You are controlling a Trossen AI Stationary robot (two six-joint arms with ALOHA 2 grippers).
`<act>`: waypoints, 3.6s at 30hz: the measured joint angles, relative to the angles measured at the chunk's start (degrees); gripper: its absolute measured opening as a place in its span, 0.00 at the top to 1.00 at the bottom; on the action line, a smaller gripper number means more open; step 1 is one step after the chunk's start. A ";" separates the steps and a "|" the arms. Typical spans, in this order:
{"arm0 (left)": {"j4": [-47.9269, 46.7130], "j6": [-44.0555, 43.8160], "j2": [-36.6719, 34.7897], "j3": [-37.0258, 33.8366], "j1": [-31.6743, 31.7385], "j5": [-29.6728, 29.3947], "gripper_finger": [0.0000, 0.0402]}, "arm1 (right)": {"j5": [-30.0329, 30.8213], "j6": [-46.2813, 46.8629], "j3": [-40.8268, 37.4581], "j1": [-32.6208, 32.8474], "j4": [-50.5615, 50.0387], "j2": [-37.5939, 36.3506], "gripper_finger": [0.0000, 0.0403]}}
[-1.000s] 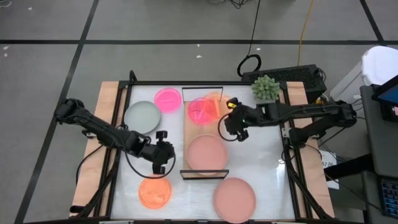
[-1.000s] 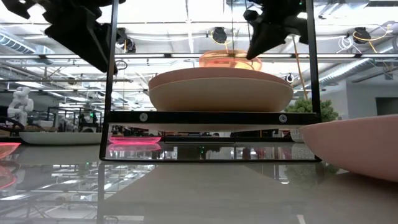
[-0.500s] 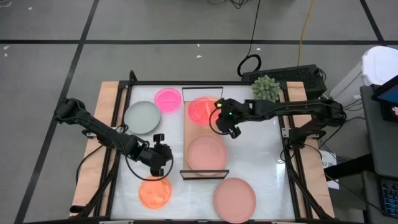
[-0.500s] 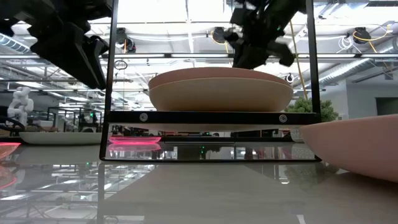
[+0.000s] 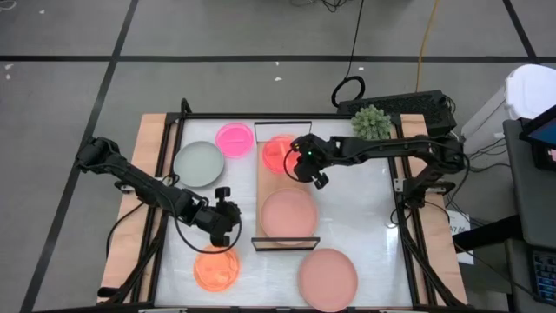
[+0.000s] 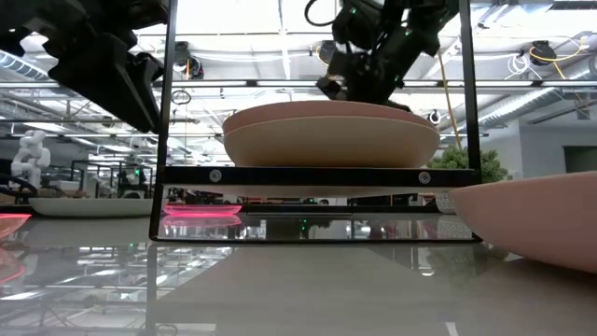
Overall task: Place and stack plates onto a shelf
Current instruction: Stack the right orange plate on top of the pink plate on the shelf, then stack the gray plate on top of the pink plate on the shelf
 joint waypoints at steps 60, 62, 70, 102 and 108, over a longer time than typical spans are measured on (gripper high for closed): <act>1.15 -6.14 0.00 -3.26 -5.62 3.29 0.68 | 8.01 26.94 -0.09 8.02 -7.22 -12.45 0.75; 1.28 -6.57 0.00 -3.23 -7.21 3.60 0.68 | 8.02 30.83 -0.14 9.53 -9.20 -14.28 0.75; -0.02 -9.20 0.00 -3.21 -13.17 8.55 0.68 | 15.56 40.74 -4.50 16.22 -10.45 -23.03 0.75; -10.43 -34.39 0.11 -3.13 -18.40 10.76 0.49 | 19.78 43.31 -16.28 26.01 -1.64 -30.22 0.75; -10.91 -41.32 0.11 -3.13 -18.42 9.60 0.33 | 19.78 44.17 -16.28 26.07 -2.12 -30.22 0.75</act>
